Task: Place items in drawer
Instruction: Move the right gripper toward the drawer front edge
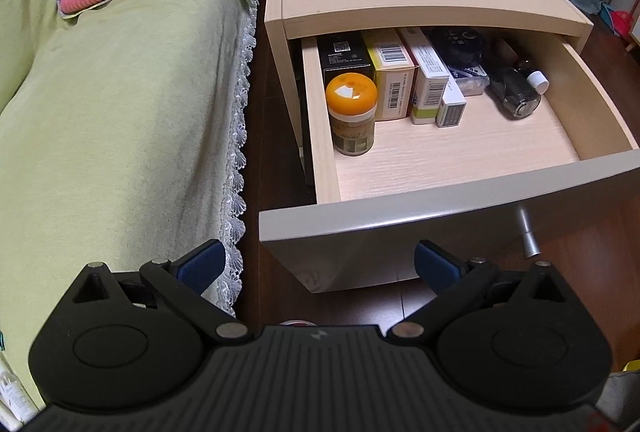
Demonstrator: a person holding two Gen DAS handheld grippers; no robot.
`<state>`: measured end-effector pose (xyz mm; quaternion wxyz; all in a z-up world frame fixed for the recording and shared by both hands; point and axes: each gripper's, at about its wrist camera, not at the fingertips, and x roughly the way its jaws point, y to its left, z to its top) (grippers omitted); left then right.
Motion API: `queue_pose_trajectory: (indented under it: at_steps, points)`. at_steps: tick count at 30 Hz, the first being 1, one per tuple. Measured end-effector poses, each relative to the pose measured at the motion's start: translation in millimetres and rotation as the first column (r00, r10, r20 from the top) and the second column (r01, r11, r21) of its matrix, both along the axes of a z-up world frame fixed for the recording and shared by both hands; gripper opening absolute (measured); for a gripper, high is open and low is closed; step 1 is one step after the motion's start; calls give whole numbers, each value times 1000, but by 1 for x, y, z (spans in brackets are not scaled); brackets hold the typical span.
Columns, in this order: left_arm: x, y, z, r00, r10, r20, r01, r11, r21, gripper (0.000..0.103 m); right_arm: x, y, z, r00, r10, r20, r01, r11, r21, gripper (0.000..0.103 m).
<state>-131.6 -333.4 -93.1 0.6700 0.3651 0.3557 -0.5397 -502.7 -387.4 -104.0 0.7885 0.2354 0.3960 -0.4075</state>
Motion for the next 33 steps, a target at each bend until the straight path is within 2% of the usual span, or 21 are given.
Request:
queue_pose_trajectory:
  at_steps: [7, 12, 19, 29, 33]
  points:
    - [-1, -3, -2, 1000, -9, -2, 9, 1000, -3, 100, 7, -2, -3, 999, 28, -24, -28, 999, -24, 63]
    - [-2, -2, -2, 1000, -8, -3, 8, 1000, -9, 99, 11, -3, -5, 999, 47, -25, -47, 999, -16, 47]
    - [-3, 0, 0, 1000, -24, -15, 24, 999, -26, 94, 11, -3, -4, 999, 37, -31, -38, 999, -21, 41]
    - [7, 9, 7, 993, -74, -94, 65, 993, -99, 93, 11, -5, -4, 999, 35, -33, -36, 999, -21, 41]
    - [7, 9, 5, 993, -87, -77, 80, 992, -92, 79, 11, -6, -4, 999, 34, -29, -34, 999, -21, 40]
